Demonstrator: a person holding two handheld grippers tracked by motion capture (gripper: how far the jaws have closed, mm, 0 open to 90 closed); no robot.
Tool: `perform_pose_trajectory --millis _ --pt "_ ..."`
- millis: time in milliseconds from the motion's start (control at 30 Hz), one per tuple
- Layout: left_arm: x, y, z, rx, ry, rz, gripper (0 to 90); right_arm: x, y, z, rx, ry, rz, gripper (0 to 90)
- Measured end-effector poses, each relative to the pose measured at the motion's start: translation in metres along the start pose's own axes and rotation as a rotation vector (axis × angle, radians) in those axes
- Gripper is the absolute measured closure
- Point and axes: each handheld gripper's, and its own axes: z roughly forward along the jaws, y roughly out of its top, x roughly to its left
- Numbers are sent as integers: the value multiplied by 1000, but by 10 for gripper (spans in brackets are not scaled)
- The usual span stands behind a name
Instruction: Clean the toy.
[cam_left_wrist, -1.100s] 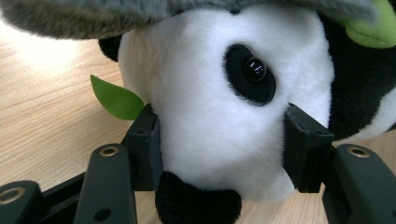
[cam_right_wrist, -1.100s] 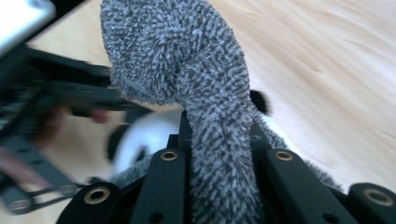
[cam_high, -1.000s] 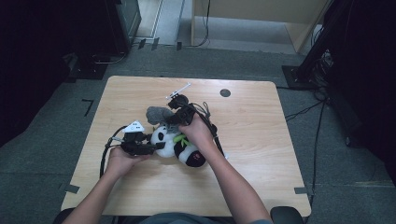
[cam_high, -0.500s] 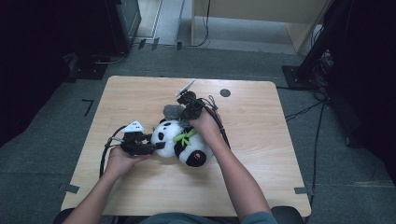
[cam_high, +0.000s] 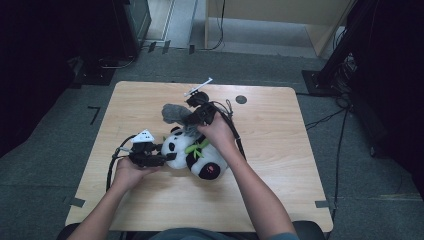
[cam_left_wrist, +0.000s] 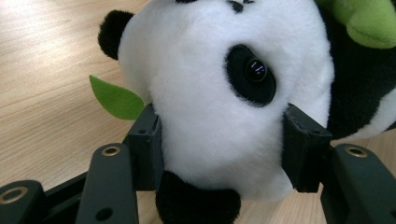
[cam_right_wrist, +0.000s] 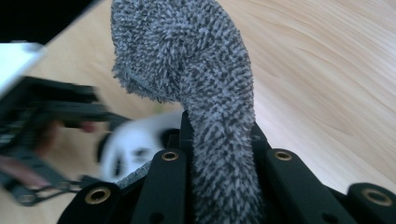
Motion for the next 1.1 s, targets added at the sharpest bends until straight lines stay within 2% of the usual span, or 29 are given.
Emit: perform_pose_trajectory --millis 133,200,233,300,400,467,500,600,633,700,867,1000,1100 --pt "-1 0 0 -1 3 -3 415 23 -1 13 7 41 -48 776" --pt "-1 0 0 0 4 -3 415 27 -3 18 23 44 -56 776" --pt "-1 0 0 6 7 -16 415 29 -8 29 51 40 -67 773" --pt "0 0 0 5 6 -23 417 23 -13 32 18 55 -59 773" --pt "-1 1 1 6 9 -23 420 16 -13 30 36 48 -37 775" --pt "-1 2 1 8 10 -30 423 7 -14 28 50 2 -26 775" --pt "-1 2 1 8 10 -30 423 7 -14 28 50 2 -26 775" --pt "-1 3 1 7 9 -35 423 -4 -16 27 63 -42 -13 776" --pt "-1 3 1 8 10 -36 424 -12 -18 26 85 -76 -2 777" --pt "-1 3 1 6 10 -38 423 -16 -19 26 95 -85 7 778" --pt "-1 3 1 6 8 -44 423 -32 -23 29 179 -136 27 778" --pt "-1 3 1 4 8 -42 424 -39 -24 30 199 -136 54 777" --pt "-1 3 1 3 6 -35 424 -47 -24 28 210 -190 57 778"
